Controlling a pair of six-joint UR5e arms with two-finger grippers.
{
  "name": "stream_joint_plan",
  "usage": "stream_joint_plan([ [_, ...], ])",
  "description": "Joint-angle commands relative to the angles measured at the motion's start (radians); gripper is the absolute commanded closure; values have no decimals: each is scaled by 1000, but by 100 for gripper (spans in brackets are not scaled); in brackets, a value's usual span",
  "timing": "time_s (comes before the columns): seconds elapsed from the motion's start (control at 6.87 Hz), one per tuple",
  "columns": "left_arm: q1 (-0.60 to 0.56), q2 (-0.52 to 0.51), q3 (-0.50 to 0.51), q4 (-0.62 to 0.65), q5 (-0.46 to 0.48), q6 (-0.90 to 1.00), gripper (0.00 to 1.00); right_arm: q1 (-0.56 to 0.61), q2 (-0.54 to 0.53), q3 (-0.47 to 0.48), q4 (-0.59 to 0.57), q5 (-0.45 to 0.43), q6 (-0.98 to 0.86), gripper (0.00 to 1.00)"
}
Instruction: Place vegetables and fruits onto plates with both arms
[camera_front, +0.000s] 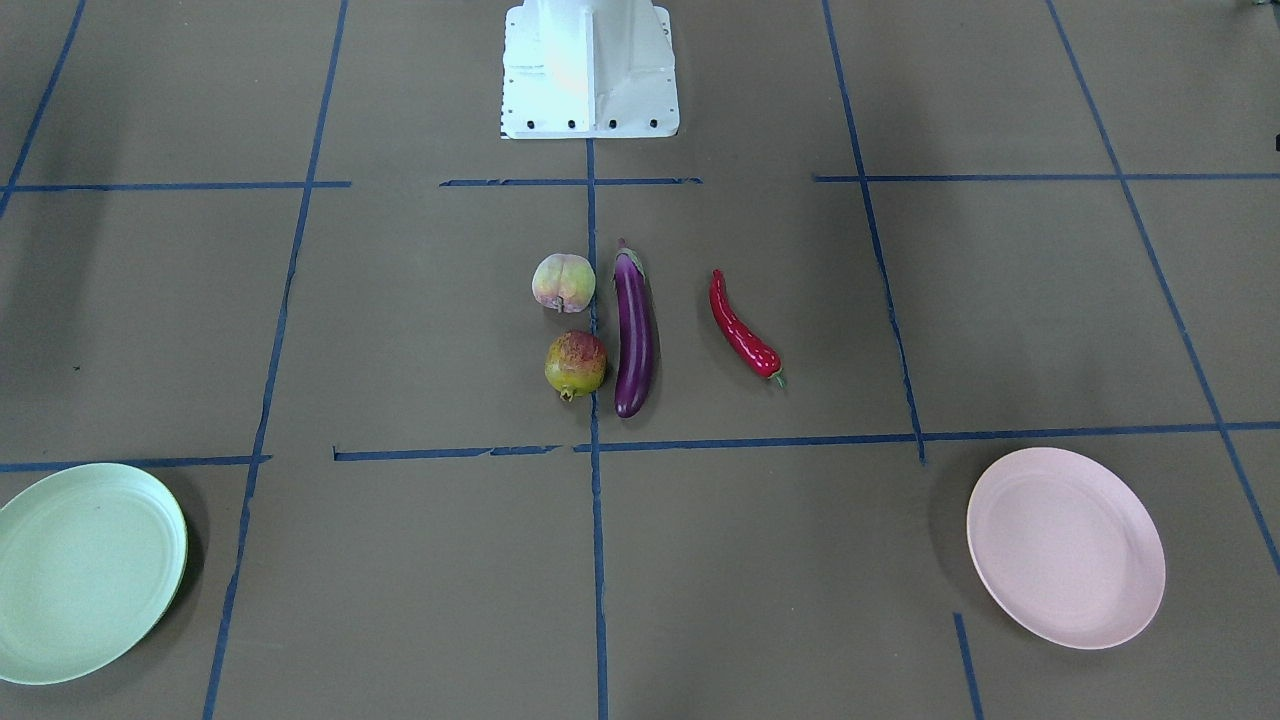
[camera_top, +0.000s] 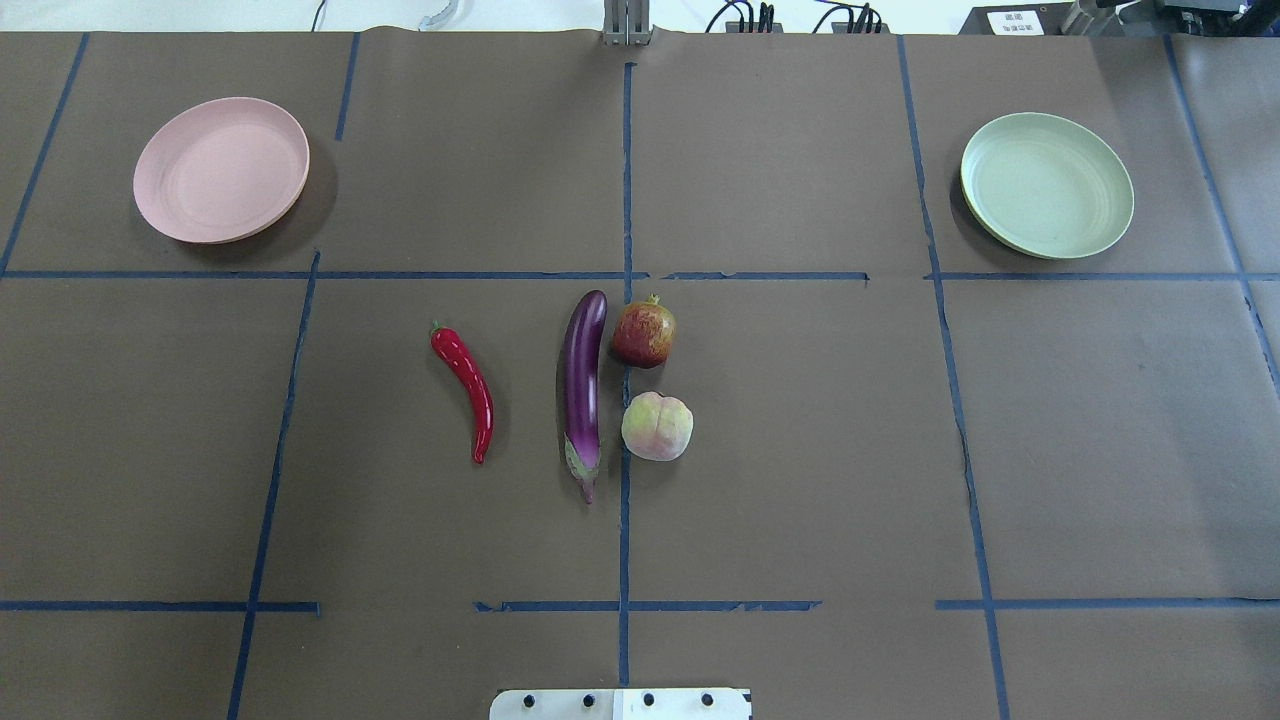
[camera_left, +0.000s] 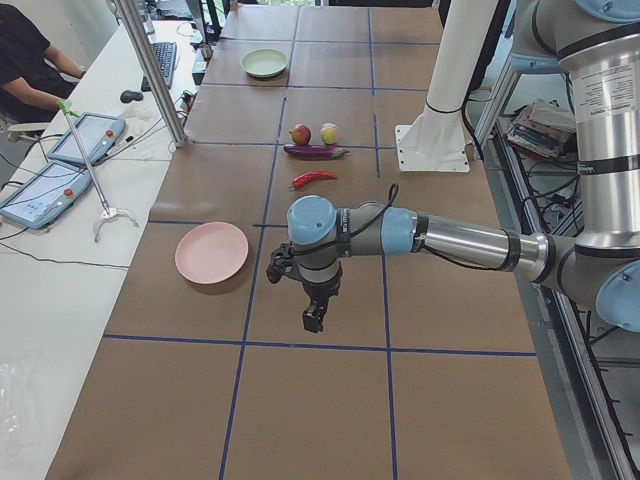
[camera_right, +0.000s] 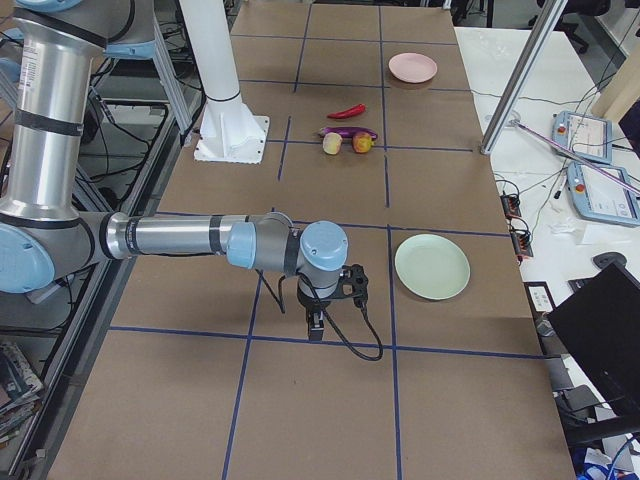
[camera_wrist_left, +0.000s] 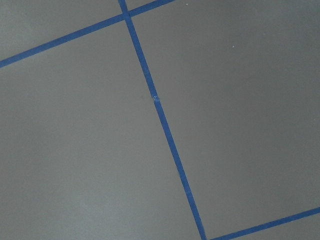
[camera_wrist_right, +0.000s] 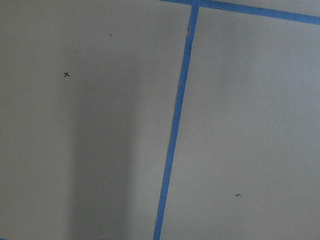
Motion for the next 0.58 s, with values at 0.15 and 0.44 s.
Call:
stream_joint_plan([
  [0.15,-2,2,-10,-7,-6,1,0,0,-2,-1,0,2,3,0],
  [0.44,-3,7,-10,-8,-47,1,0,0,-2,1,0,2,5,0],
])
